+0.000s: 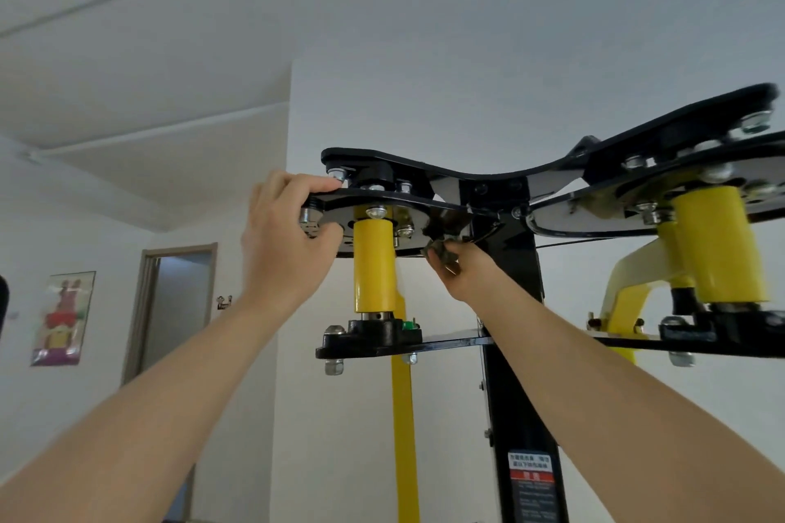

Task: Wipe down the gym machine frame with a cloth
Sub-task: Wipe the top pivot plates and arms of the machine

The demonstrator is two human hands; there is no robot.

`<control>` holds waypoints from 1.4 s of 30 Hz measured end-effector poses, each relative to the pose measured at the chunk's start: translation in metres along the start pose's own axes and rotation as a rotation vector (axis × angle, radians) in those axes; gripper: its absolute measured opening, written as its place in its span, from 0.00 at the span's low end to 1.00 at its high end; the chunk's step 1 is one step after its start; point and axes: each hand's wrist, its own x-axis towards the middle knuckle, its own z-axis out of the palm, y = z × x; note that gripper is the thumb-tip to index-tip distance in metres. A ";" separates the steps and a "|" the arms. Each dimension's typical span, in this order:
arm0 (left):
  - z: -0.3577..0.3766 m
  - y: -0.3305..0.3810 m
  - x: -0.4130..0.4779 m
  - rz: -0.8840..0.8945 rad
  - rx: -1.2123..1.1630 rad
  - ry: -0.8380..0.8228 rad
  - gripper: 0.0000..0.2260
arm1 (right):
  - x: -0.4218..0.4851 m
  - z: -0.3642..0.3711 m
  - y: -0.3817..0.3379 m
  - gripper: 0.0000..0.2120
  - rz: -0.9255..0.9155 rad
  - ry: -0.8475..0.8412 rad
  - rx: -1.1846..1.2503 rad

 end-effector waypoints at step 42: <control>0.012 0.002 -0.004 -0.022 0.003 0.093 0.20 | 0.006 -0.021 -0.009 0.16 0.033 -0.181 0.268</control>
